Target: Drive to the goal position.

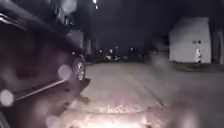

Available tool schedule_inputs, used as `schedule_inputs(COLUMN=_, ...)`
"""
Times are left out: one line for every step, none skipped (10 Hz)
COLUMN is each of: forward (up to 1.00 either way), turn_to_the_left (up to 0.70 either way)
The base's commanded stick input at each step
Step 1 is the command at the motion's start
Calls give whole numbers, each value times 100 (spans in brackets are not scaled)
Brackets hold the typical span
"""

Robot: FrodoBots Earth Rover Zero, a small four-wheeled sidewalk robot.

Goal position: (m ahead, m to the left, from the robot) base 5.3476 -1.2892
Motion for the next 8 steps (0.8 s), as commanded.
schedule_inputs(forward=70, turn_to_the_left=0)
schedule_inputs(forward=70, turn_to_the_left=0)
schedule_inputs(forward=70, turn_to_the_left=0)
schedule_inputs(forward=70, turn_to_the_left=0)
schedule_inputs(forward=70, turn_to_the_left=0)
schedule_inputs(forward=70, turn_to_the_left=0)
schedule_inputs(forward=70, turn_to_the_left=0)
schedule_inputs(forward=70, turn_to_the_left=0)
